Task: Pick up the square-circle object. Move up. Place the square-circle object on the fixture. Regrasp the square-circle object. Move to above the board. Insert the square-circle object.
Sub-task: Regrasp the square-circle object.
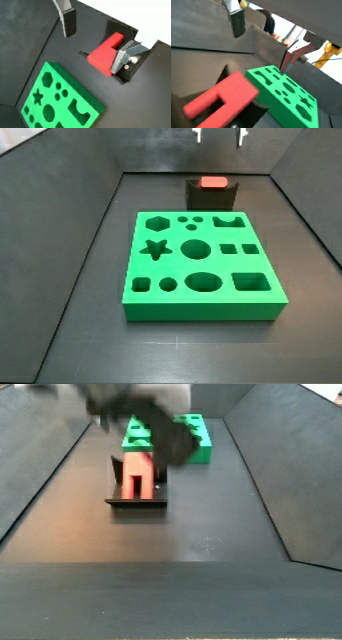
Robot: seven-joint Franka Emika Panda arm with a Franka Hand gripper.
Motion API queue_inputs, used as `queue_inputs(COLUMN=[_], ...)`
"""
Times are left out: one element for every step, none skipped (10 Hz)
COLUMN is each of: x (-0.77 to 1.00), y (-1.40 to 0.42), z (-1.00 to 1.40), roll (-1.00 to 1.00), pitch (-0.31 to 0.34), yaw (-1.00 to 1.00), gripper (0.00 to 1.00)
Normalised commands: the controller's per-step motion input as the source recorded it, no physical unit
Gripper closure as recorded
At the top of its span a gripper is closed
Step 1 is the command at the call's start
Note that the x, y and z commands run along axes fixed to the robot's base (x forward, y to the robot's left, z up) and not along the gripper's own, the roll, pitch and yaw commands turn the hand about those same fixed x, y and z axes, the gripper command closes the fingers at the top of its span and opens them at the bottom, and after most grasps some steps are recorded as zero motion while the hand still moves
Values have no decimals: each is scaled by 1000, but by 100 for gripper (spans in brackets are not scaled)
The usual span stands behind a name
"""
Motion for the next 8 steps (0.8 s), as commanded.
queue_inputs(x=[-121, -99, -63, -45, -23, -27, -30, -27], y=[-858, -753, -516, -328, -84, -24, -34, -39], z=[754, 610, 310, 87, 17, 41, 26, 5], roll=[1000, 1000, 1000, 1000, 1000, 1000, 1000, 1000], pitch=[32, 31, 28, 25, 22, 23, 18, 13], yaw=[24, 23, 23, 24, 24, 24, 25, 25], gripper=[0, 0, 0, 0, 0, 0, 0, 0])
